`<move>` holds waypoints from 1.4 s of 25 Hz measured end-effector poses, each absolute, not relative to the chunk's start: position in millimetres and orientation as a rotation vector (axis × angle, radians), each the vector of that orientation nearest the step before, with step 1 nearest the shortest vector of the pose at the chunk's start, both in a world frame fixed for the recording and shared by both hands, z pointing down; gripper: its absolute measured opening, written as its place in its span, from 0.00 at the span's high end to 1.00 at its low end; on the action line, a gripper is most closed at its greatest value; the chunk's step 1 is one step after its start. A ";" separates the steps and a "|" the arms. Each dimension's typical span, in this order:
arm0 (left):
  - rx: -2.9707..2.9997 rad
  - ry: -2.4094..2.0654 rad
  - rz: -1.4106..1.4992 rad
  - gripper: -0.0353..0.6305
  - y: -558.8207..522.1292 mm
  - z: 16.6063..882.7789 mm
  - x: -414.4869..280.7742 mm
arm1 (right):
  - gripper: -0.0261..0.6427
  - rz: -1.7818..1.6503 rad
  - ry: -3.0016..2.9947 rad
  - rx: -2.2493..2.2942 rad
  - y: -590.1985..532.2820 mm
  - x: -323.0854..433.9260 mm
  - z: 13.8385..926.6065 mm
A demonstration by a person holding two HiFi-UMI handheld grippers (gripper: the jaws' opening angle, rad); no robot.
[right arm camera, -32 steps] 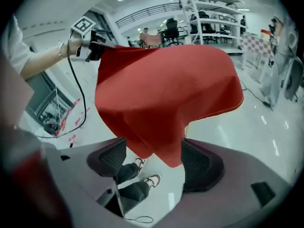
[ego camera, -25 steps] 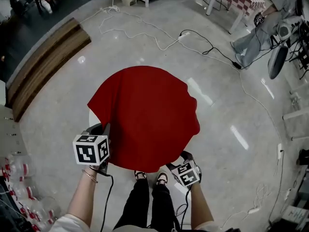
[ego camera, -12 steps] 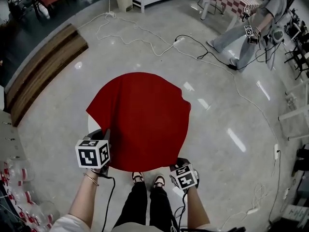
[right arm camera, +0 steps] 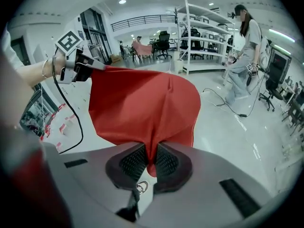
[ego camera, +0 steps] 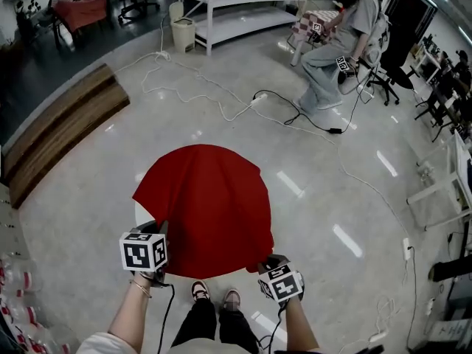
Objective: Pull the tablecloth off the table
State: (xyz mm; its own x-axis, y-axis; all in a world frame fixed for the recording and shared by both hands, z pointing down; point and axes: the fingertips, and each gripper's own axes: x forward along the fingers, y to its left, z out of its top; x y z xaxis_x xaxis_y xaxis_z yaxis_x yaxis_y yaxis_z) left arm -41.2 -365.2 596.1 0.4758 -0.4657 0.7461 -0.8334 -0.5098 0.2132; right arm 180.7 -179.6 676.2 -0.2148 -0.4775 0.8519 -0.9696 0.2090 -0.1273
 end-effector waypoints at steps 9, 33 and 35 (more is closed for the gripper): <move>2.208 -0.965 0.745 0.92 -354.4 557.1 -19.6 | 0.92 0.875 -1.832 1.428 -202.8 168.3 613.1; 2.526 -0.737 0.684 0.92 -350.9 466.0 34.7 | 0.92 0.795 -1.845 1.861 -242.6 191.7 483.0; 2.544 -0.730 0.668 0.92 -349.2 456.4 39.7 | 0.92 0.793 -1.843 1.879 -239.1 194.9 477.8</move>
State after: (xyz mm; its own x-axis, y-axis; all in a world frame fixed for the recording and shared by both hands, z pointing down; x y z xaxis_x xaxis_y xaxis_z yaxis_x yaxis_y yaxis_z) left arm 39.7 -349.2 456.4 0.7483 -0.3795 0.5441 -0.5754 -0.7796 0.2475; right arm 194.9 -239.1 477.8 -0.0249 -0.7715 0.6358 -0.9921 -0.0591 -0.1106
